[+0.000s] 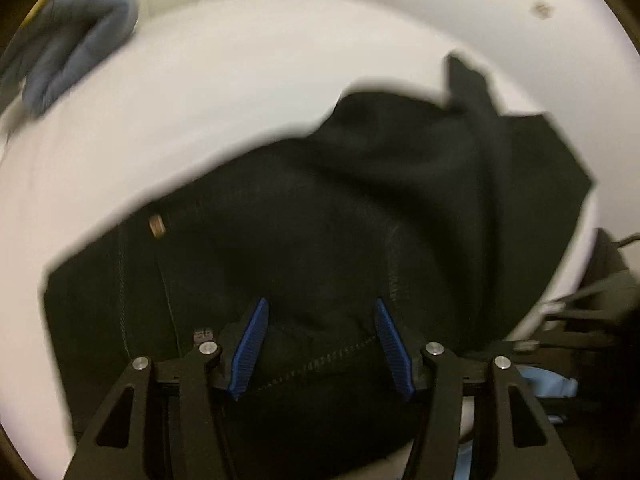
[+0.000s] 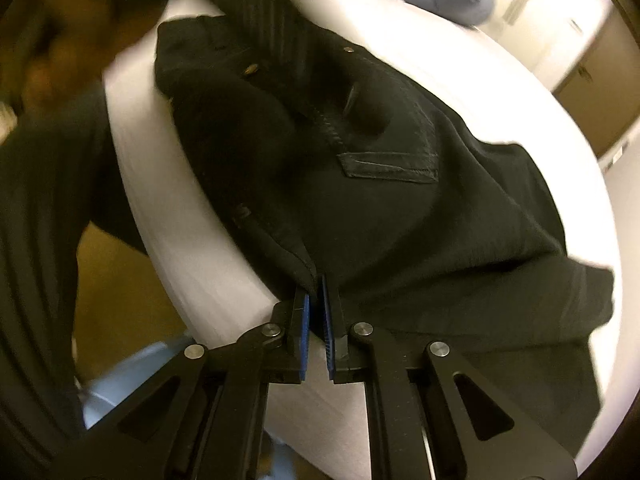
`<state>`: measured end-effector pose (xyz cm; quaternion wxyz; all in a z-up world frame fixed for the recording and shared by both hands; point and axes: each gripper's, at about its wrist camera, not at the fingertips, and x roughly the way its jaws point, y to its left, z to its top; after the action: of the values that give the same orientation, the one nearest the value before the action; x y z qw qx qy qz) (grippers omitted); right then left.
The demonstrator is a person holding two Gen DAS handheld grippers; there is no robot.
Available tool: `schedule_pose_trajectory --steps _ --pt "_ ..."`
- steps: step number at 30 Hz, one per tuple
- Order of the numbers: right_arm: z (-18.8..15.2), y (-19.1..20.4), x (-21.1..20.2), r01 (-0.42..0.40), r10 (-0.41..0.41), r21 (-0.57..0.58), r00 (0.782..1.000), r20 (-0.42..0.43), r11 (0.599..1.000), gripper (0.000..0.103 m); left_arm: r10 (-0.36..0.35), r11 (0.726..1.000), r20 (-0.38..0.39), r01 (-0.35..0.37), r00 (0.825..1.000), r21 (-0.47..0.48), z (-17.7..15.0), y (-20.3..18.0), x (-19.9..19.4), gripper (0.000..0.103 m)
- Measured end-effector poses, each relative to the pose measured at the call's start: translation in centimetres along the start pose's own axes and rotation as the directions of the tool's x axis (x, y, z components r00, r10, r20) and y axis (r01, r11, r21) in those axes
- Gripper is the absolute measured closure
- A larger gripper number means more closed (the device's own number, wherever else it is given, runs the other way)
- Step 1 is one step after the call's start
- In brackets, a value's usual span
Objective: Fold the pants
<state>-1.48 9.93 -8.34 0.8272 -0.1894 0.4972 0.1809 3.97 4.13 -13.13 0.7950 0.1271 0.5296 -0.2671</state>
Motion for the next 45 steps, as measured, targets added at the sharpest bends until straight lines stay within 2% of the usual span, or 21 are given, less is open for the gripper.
schedule_pose_trajectory --steps 2,4,6,8,11,14,15,17,19,20,21,23,25,28,31,34,35,37,40,41,45 --pt "-0.4 -1.6 -0.6 -0.067 0.064 0.095 0.997 0.035 0.993 0.089 -0.006 0.999 0.023 0.007 1.000 -0.045 -0.5 0.3 0.5 0.045" --pt "-1.1 -3.6 -2.0 -0.173 0.158 0.210 0.984 0.088 0.962 0.080 0.008 0.998 0.016 -0.007 1.000 -0.057 -0.6 0.1 0.5 0.045" --pt "-2.3 -7.2 -4.3 -0.290 0.228 0.357 0.952 0.205 0.888 0.069 0.026 0.999 0.012 -0.026 1.000 -0.047 -0.7 -0.3 0.6 0.045" --pt "-3.5 -11.4 -6.1 -0.334 0.205 0.480 0.931 0.301 0.811 0.044 0.028 0.998 0.008 -0.027 1.000 -0.055 -0.7 -0.6 0.8 0.045" --pt "-6.5 -20.6 -7.6 -0.391 0.110 0.669 0.900 0.422 0.631 0.041 0.009 0.997 0.006 -0.008 1.000 -0.080 -0.6 -0.4 1.1 0.045" --pt "-10.3 -30.5 -6.8 -0.400 0.007 0.823 0.901 0.434 0.405 0.041 0.005 0.996 0.006 -0.004 1.000 -0.085 -0.5 0.2 0.6 0.045" --pt "-11.3 -32.8 -6.3 -0.403 -0.022 0.847 0.899 0.437 0.347 0.041 0.006 0.996 0.005 -0.005 1.000 -0.089 -0.5 0.1 0.6 0.045" --pt "-13.3 -38.0 -4.8 -0.414 -0.055 0.887 0.900 0.432 0.203 0.040 0.008 0.995 0.004 -0.007 1.000 -0.095 -0.6 0.4 0.6 0.045" --pt "-14.6 -41.7 -2.9 -0.448 -0.070 0.889 0.888 0.455 0.094 0.041 0.010 0.995 0.001 -0.009 1.000 -0.104 -0.7 0.4 0.6 0.045" --pt "-15.2 -43.3 -2.1 -0.438 -0.081 0.898 0.894 0.441 0.053 0.041 0.010 0.994 -0.001 -0.010 1.000 -0.106 -0.6 0.6 0.6 0.045" --pt "-15.5 -44.6 -1.3 -0.425 -0.094 0.905 0.901 0.424 0.017 0.041 0.010 0.994 -0.003 -0.010 1.000 -0.108 -0.6 0.6 0.6 0.045" --pt "-16.0 -47.1 0.5 -0.452 -0.106 0.891 0.889 0.446 -0.034 0.041 0.008 0.994 -0.010 -0.009 1.000 -0.109 -0.4 0.7 0.7 0.045" --pt "-16.2 -48.4 1.9 -0.419 -0.109 0.905 0.905 0.410 -0.072 0.041 0.005 0.994 -0.014 -0.007 1.000 -0.112 -0.2 0.7 0.9 0.045" --pt "-16.0 -50.4 3.8 -0.426 -0.105 0.900 0.903 0.417 -0.095 0.044 0.004 0.993 -0.018 -0.006 1.000 -0.116 0.0 0.7 1.0 0.045" --pt "-14.7 -51.8 4.9 -0.437 -0.089 0.896 0.898 0.430 -0.076 0.053 0.005 0.994 -0.019 -0.007 1.000 -0.113 0.0 0.7 1.0 0.045" --pt "-13.5 -52.6 6.0 -0.439 -0.074 0.896 0.898 0.435 -0.065 0.072 0.006 0.994 -0.020 -0.009 1.000 -0.109 0.0 0.7 1.0 0.045" --pt "-13.3 -52.9 6.2 -0.439 -0.076 0.896 0.897 0.435 -0.065 0.075 0.007 0.994 -0.021 -0.009 1.000 -0.108 0.0 0.6 1.0 0.045" --pt "-12.7 -53.1 6.9 -0.413 -0.083 0.909 0.909 0.409 -0.048 0.088 0.008 0.994 -0.021 -0.010 1.000 -0.106 0.0 0.6 1.0 0.045" --pt "-12.3 -53.3 6.8 -0.377 -0.119 0.925 0.922 0.369 -0.052 0.091 0.008 0.994 -0.021 -0.010 1.000 -0.106 0.0 0.6 1.0 0.045" --pt "-11.9 -53.0 6.4 -0.364 -0.134 0.930 0.925 0.354 -0.051 0.096 0.009 0.994 -0.021 -0.011 1.000 -0.105 0.0 0.6 1.0 0.045" --pt "-12.8 -51.0 4.3 -0.331 -0.173 0.944 0.930 0.324 -0.009 0.101 0.011 0.995 -0.021 -0.013 1.000 -0.102 0.1 0.5 1.0 0.045"
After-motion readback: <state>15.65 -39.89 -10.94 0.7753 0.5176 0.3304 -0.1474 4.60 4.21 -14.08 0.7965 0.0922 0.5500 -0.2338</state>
